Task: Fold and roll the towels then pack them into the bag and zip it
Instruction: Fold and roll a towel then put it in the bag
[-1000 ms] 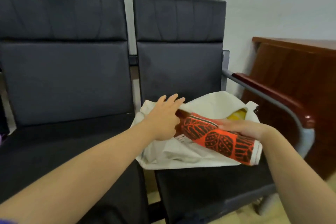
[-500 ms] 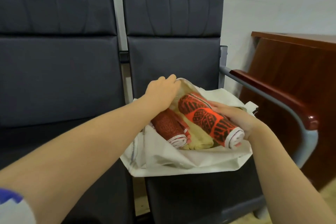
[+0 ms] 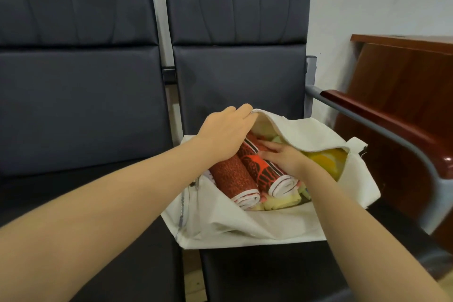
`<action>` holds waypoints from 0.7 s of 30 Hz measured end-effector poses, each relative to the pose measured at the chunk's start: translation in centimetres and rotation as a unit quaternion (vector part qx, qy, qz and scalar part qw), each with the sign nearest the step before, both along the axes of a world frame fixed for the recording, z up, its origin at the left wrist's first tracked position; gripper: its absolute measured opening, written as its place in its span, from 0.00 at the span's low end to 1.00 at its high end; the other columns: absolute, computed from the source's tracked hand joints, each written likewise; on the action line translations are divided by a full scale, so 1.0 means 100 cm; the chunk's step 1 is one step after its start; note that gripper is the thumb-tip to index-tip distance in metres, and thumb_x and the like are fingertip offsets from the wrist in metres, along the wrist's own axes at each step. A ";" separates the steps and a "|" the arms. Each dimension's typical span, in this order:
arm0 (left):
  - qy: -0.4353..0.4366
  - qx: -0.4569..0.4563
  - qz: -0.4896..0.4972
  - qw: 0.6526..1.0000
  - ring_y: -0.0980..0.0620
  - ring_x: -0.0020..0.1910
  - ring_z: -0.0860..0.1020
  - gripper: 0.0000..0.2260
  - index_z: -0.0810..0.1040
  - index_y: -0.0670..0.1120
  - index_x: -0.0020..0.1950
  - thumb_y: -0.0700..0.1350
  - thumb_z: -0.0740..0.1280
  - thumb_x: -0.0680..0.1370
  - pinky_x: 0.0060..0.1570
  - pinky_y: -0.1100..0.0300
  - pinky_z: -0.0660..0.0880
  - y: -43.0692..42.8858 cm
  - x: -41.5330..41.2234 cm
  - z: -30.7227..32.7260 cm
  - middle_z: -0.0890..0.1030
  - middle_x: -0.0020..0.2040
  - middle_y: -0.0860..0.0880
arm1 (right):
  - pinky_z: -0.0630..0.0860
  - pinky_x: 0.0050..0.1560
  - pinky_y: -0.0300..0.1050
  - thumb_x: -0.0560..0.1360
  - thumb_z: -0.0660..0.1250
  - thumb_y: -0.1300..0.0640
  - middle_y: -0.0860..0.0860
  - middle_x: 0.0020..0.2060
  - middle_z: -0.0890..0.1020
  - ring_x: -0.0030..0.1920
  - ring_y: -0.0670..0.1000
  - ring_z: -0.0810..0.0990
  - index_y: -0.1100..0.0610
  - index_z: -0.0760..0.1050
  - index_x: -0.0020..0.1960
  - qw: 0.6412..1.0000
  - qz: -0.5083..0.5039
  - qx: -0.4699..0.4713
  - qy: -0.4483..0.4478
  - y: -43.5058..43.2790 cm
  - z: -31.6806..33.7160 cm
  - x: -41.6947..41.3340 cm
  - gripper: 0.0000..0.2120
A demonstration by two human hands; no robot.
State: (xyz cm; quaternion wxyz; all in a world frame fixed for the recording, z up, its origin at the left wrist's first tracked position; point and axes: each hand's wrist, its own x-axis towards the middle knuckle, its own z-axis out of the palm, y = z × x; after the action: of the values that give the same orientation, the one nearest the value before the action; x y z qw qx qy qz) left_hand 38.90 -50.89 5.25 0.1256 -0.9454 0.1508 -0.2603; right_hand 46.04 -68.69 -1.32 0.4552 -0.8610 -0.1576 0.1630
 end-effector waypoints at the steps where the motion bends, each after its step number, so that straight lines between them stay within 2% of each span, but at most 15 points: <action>1: 0.009 0.007 -0.007 1.000 0.49 0.46 0.71 0.22 0.66 0.49 0.69 0.36 0.59 0.75 0.25 0.60 0.53 0.001 0.000 -0.001 0.68 0.61 0.50 | 0.75 0.55 0.42 0.78 0.63 0.44 0.50 0.62 0.78 0.54 0.49 0.80 0.41 0.66 0.72 0.996 0.025 -0.080 -0.021 0.002 0.002 0.005 0.23; 3: 0.017 0.006 -0.010 1.000 0.49 0.46 0.71 0.22 0.65 0.49 0.69 0.36 0.59 0.76 0.25 0.60 0.53 0.004 -0.001 0.001 0.68 0.61 0.50 | 0.68 0.66 0.47 0.79 0.59 0.41 0.50 0.70 0.72 0.65 0.52 0.74 0.43 0.65 0.74 0.972 0.047 -0.209 -0.095 0.010 0.006 0.014 0.24; 5: 0.020 -0.004 -0.008 1.000 0.50 0.46 0.71 0.23 0.64 0.49 0.71 0.37 0.59 0.76 0.25 0.60 0.53 0.005 -0.001 0.001 0.68 0.62 0.51 | 0.63 0.71 0.52 0.81 0.56 0.43 0.51 0.73 0.67 0.71 0.54 0.66 0.47 0.66 0.74 0.919 0.035 -0.299 -0.255 0.019 0.005 0.015 0.23; 6: 0.024 -0.007 -0.008 1.000 0.50 0.46 0.71 0.24 0.63 0.49 0.71 0.37 0.59 0.76 0.25 0.60 0.54 0.006 -0.001 0.000 0.68 0.62 0.51 | 0.61 0.73 0.52 0.81 0.56 0.45 0.52 0.74 0.65 0.73 0.54 0.63 0.49 0.65 0.75 0.902 0.023 -0.280 -0.328 0.025 0.002 0.014 0.23; 7: 0.028 -0.009 -0.008 1.000 0.50 0.46 0.71 0.24 0.64 0.49 0.71 0.37 0.59 0.76 0.26 0.60 0.55 0.006 0.000 0.000 0.67 0.62 0.51 | 0.58 0.74 0.51 0.81 0.57 0.47 0.53 0.75 0.63 0.74 0.54 0.61 0.50 0.63 0.76 0.902 0.020 -0.236 -0.362 0.029 -0.004 0.013 0.24; 9: 0.040 -0.003 -0.013 0.999 0.49 0.46 0.71 0.22 0.65 0.49 0.70 0.37 0.59 0.76 0.28 0.58 0.59 0.005 -0.001 -0.002 0.67 0.62 0.51 | 0.56 0.75 0.50 0.82 0.55 0.49 0.54 0.77 0.60 0.76 0.55 0.58 0.52 0.55 0.78 0.932 0.033 -0.185 -0.310 0.035 -0.023 0.011 0.27; 11: 0.056 0.012 -0.022 0.998 0.48 0.48 0.71 0.22 0.65 0.49 0.69 0.37 0.59 0.76 0.31 0.56 0.64 0.005 -0.006 -0.004 0.66 0.65 0.50 | 0.57 0.75 0.53 0.83 0.52 0.48 0.55 0.77 0.57 0.76 0.56 0.57 0.51 0.49 0.79 0.952 0.025 -0.203 -0.227 0.037 -0.037 0.009 0.27; 13: 0.072 0.028 -0.030 0.997 0.46 0.51 0.72 0.24 0.62 0.48 0.72 0.37 0.59 0.76 0.34 0.53 0.70 0.007 -0.011 -0.007 0.63 0.69 0.48 | 0.60 0.73 0.55 0.83 0.50 0.48 0.57 0.77 0.57 0.75 0.58 0.60 0.52 0.48 0.79 0.938 0.020 -0.265 -0.221 0.041 -0.031 0.007 0.27; 15: 0.091 0.035 -0.037 0.995 0.45 0.53 0.73 0.27 0.58 0.49 0.75 0.38 0.59 0.77 0.39 0.52 0.75 0.010 -0.017 -0.010 0.60 0.71 0.46 | 0.65 0.70 0.54 0.83 0.52 0.51 0.58 0.74 0.64 0.70 0.58 0.67 0.54 0.56 0.77 0.910 0.029 -0.334 -0.245 0.049 -0.009 -0.002 0.24; 17: 0.100 0.038 -0.046 0.993 0.45 0.53 0.74 0.28 0.56 0.50 0.76 0.39 0.59 0.77 0.45 0.50 0.75 0.014 -0.024 -0.013 0.59 0.72 0.46 | 0.72 0.63 0.52 0.81 0.57 0.56 0.56 0.65 0.75 0.61 0.56 0.75 0.55 0.69 0.70 0.884 0.061 -0.365 -0.286 0.061 0.013 -0.018 0.18; 19: 0.099 0.026 -0.051 0.993 0.46 0.54 0.74 0.29 0.56 0.49 0.76 0.40 0.61 0.77 0.50 0.51 0.74 0.021 -0.032 -0.012 0.60 0.72 0.46 | 0.75 0.58 0.50 0.80 0.59 0.58 0.55 0.59 0.78 0.57 0.56 0.77 0.56 0.74 0.65 0.875 0.090 -0.363 -0.307 0.071 0.031 -0.037 0.15; 21: 0.093 -0.005 -0.056 0.994 0.46 0.54 0.74 0.26 0.59 0.48 0.75 0.41 0.61 0.77 0.50 0.51 0.74 0.031 -0.043 -0.005 0.64 0.71 0.46 | 0.75 0.56 0.51 0.80 0.59 0.56 0.55 0.57 0.80 0.54 0.56 0.78 0.57 0.75 0.63 0.871 0.111 -0.361 -0.313 0.079 0.046 -0.055 0.14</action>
State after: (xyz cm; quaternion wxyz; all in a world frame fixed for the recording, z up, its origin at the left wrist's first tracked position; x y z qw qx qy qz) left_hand 34.60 -47.75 4.74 0.0916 -0.9562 0.2136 -0.1782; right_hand 40.57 -60.75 3.30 0.0182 -0.9482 -0.3164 -0.0195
